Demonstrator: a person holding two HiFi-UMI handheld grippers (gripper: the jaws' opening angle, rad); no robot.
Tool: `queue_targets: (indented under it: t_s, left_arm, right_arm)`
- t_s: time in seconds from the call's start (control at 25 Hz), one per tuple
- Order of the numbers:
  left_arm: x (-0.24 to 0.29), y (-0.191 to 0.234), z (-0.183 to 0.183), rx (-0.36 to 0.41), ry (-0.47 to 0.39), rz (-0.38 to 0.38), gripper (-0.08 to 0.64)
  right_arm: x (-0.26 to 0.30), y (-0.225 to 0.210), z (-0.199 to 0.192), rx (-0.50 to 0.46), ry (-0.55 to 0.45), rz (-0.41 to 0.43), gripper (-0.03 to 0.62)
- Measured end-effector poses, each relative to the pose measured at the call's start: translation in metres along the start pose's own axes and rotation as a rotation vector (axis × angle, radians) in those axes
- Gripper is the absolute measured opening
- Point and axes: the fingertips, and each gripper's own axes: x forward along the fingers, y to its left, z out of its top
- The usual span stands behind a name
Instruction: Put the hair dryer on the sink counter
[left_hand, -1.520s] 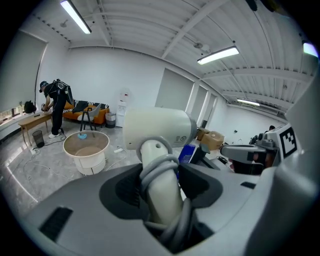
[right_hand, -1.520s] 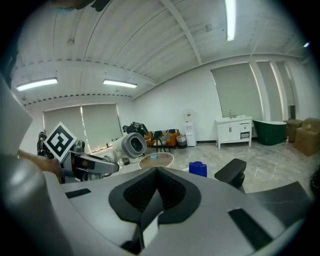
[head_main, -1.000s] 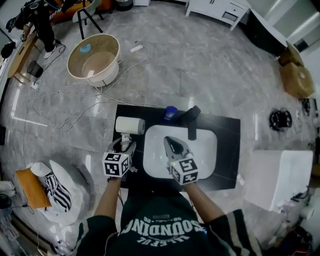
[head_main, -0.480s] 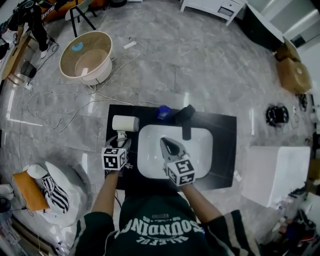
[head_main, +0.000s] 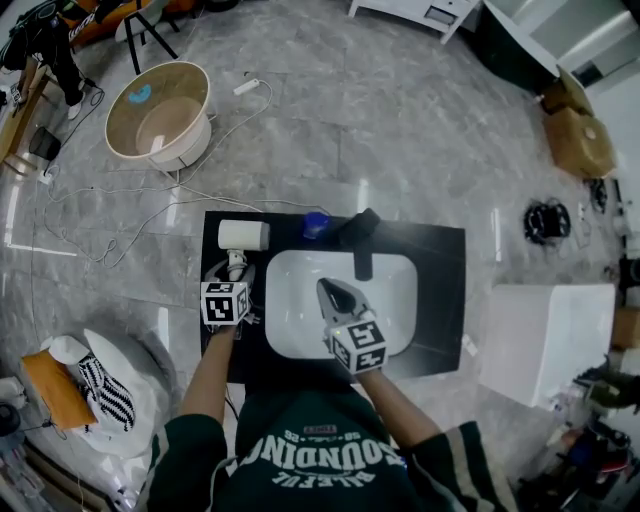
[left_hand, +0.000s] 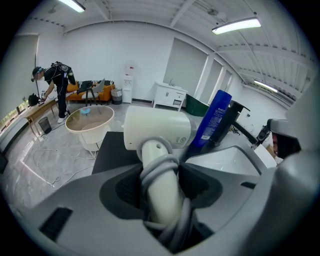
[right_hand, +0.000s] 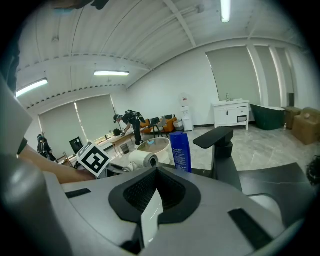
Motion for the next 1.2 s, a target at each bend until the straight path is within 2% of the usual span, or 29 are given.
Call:
queue_targets:
  t_s: [0.36,0.92,1.2]
  left_arm:
    - [0.019,0.015,0.003,-0.049,0.014,0.02,0.215]
    - [0.039,0.023,-0.005,-0.028,0.077,0.033,0.216]
    - [0.036,0.019,-0.007,-0.006,0.087,-0.004,0.239]
  right_arm:
    - [-0.007,-0.009,-0.007,0.002,0.005,-0.027,0.0]
    - [-0.024,-0.014,-0.024,0.008,0.02,-0.078,0.0]
    - [-0.034,-0.004,-0.029,0.012,0.016,-0.093,0.0]
